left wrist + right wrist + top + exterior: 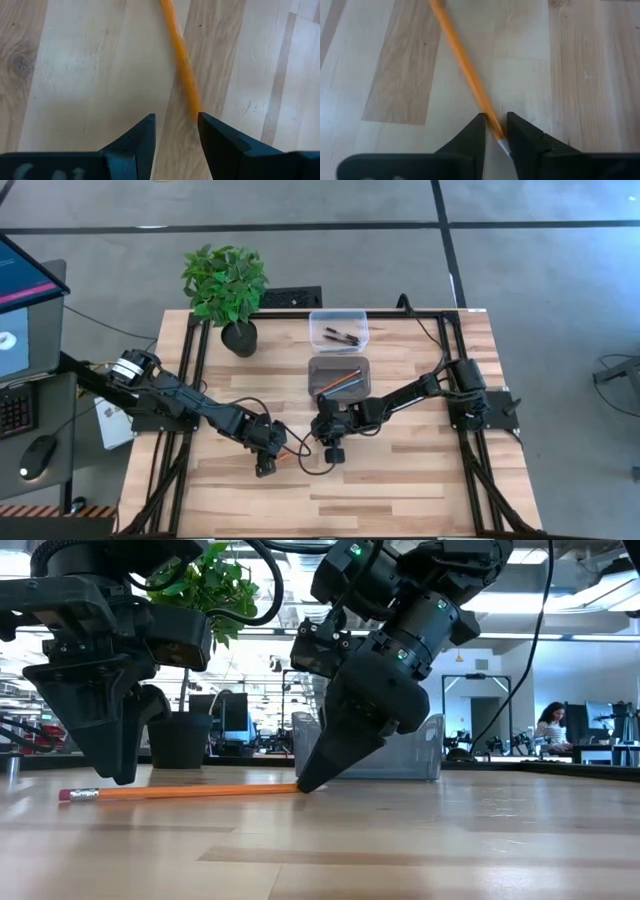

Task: Sort pens & pencils
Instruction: Put the orange pencil into the black bin

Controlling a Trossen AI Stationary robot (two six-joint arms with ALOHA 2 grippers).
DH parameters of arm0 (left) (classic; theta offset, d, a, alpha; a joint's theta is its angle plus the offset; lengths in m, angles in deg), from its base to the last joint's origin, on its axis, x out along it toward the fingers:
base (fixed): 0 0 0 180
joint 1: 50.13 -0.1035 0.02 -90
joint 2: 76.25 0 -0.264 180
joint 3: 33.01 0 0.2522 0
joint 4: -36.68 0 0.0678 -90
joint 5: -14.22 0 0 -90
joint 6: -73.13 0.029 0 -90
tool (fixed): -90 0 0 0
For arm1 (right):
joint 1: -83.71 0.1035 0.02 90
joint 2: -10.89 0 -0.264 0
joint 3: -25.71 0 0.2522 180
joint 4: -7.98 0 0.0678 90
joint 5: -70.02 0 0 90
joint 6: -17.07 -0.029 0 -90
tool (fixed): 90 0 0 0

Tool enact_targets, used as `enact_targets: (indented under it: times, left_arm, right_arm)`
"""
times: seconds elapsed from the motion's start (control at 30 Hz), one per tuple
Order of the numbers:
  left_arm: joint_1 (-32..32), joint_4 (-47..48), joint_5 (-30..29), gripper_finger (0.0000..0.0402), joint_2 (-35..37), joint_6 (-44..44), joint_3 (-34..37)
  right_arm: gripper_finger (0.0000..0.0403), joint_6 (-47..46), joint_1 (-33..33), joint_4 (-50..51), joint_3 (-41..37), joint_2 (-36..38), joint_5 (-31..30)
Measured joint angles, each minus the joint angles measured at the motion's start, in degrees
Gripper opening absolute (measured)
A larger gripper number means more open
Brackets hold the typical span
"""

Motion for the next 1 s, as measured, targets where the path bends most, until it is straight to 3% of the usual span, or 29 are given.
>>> enact_targets:
  times: [0.6, 1.0]
  left_arm:
    - [0.02, 1.11, 2.33, 0.0138, 0.00, 0.20, 0.02]
    - [-0.03, 1.50, 2.04, 0.0138, 0.02, 0.14, 0.02]
  right_arm:
    - [0.0084, -0.07, 0.11, 2.15, 0.04, 0.09, 0.39]
    - [0.0031, 0.03, 0.17, 3.21, 0.04, 0.35, 1.79]
